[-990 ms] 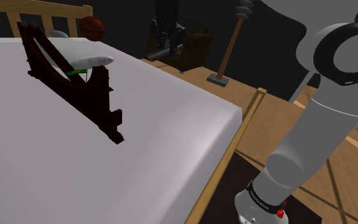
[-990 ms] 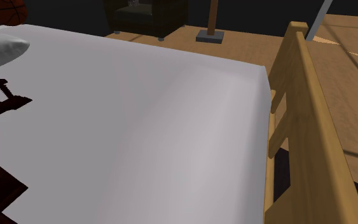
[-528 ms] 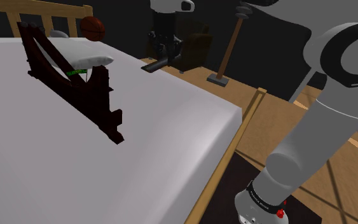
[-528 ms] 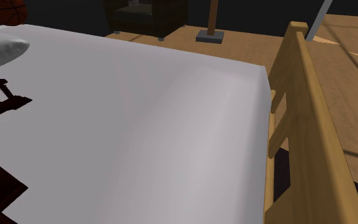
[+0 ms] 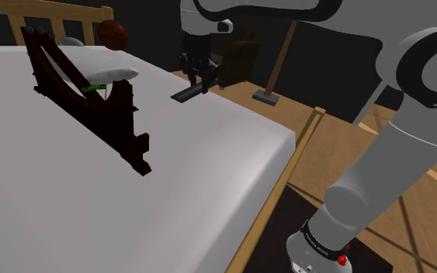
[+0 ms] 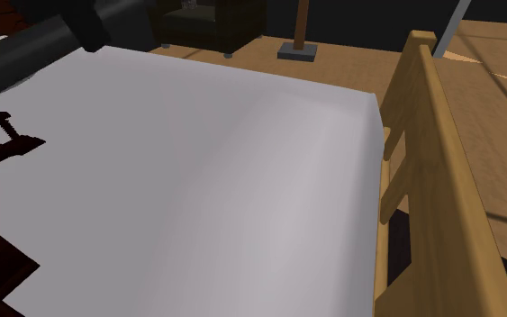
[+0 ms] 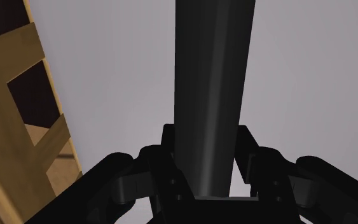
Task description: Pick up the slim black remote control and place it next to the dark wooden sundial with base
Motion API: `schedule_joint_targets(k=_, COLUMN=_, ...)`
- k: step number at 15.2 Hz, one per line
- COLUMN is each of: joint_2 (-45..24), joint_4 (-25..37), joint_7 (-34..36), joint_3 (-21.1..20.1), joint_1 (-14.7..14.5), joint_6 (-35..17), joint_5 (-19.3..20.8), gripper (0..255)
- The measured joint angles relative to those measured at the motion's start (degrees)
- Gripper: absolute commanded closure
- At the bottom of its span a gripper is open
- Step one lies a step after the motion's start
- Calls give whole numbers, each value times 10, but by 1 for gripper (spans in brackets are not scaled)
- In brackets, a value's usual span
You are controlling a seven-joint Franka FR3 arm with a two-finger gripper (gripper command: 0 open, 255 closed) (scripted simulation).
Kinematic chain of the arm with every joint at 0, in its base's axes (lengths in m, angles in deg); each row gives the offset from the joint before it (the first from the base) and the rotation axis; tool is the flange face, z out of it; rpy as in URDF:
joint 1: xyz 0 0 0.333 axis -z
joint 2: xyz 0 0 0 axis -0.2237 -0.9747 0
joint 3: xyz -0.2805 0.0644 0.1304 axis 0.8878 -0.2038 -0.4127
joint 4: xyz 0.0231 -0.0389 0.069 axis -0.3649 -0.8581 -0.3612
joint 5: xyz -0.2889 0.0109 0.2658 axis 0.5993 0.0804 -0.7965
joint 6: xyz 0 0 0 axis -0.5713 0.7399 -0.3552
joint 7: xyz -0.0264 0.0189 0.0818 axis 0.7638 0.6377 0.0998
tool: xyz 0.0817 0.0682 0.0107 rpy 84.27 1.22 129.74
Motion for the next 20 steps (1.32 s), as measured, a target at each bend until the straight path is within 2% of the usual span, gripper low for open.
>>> schedule_joint_targets(k=20, joint_2=-1, joint_4=-151, joint_7=29, joint_3=3, joint_1=3, joint_6=-149, joint_5=6, gripper=255)
